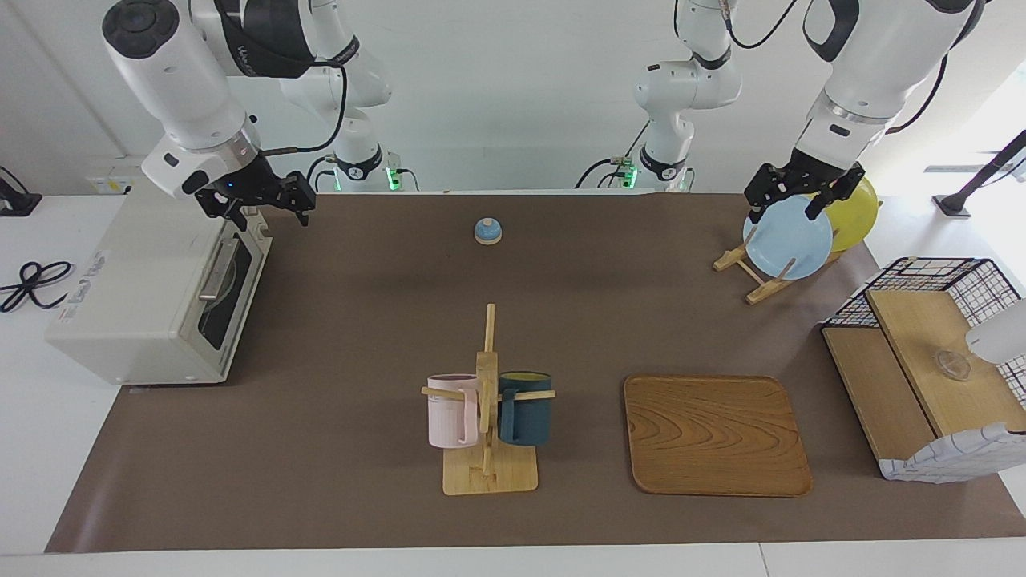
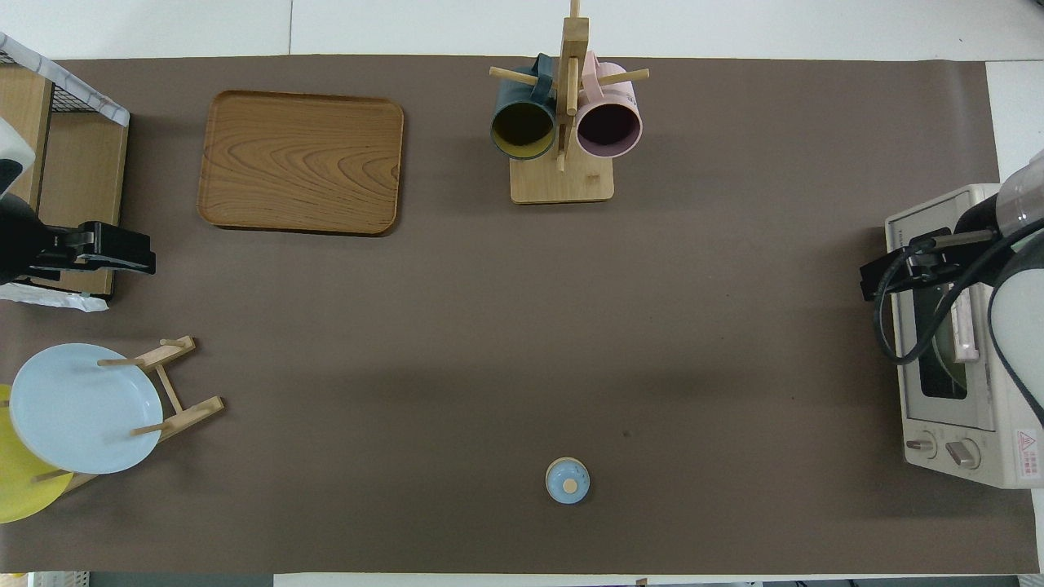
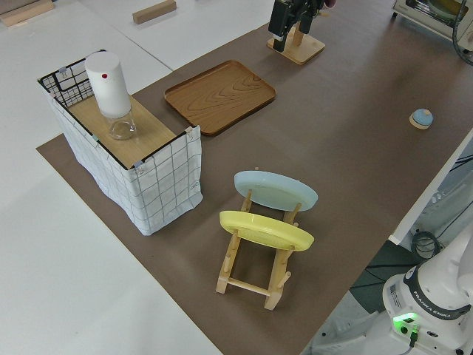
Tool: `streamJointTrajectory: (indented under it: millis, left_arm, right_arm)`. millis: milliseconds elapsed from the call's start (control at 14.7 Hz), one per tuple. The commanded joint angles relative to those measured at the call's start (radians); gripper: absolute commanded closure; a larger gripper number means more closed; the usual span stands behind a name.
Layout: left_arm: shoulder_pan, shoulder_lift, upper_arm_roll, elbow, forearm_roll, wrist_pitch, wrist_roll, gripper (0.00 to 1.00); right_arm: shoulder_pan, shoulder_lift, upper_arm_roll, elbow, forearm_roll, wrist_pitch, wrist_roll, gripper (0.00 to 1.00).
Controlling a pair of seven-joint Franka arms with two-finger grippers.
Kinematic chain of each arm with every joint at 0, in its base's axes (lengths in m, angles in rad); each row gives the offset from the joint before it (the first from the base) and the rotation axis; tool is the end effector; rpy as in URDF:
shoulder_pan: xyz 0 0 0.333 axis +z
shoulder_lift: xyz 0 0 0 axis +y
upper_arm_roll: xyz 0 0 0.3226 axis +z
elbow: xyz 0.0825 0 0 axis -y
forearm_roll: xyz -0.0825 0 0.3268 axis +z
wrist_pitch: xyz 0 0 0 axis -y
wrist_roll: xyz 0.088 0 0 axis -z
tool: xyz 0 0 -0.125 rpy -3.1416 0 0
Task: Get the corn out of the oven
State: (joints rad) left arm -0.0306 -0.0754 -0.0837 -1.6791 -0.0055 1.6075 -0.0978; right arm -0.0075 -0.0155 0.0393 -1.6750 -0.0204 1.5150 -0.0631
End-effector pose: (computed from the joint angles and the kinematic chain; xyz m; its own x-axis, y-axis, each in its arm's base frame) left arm 0.4725 -0.0565 0.6078 0.9999 -0.0161 0.0036 -0.0161 -0.9999 -0.0004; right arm 0.4792 0.0127 0.5737 0.9850 0.0932 -0.1450 0.0959 -0.9953 0.0118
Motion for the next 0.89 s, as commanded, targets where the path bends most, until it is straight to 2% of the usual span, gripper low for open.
streamJointTrajectory:
  millis: [0,136,205,273,409,614,818]
  left_arm:
    - [0.015,-0.018,-0.008,-0.008,0.002,-0.017,0.001,0.0]
    - [0.015,-0.018,-0.008,-0.007,0.002,-0.017,0.001,0.0]
    - [0.015,-0.018,-0.008,-0.007,0.002,-0.017,0.0,0.0]
    - [0.015,-0.018,-0.008,-0.007,0.002,-0.015,0.001,0.0]
    - [0.014,-0.018,-0.008,-0.008,0.002,-0.015,0.001,0.0]
    - [0.014,-0.018,-0.008,-0.008,0.002,-0.015,0.001,0.0]
    - [0.014,-0.018,-0.008,-0.008,0.002,-0.015,0.001,0.0]
  right_arm:
    - [-0.011,-0.006,0.007,-0.02,0.004,0.025,-0.03,0.43]
    - [-0.017,-0.017,0.007,-0.046,0.004,0.054,-0.044,0.86]
    - [-0.02,-0.018,0.007,-0.054,0.004,0.056,-0.075,0.96]
    - [-0.02,-0.02,0.005,-0.055,0.002,0.054,-0.13,1.0]
    - [-0.035,-0.021,0.004,-0.061,-0.019,0.057,-0.172,1.0]
    - [-0.06,-0.066,0.004,-0.184,-0.084,0.164,-0.162,1.0]
    - [-0.086,-0.077,0.002,-0.235,-0.107,0.198,-0.136,1.0]
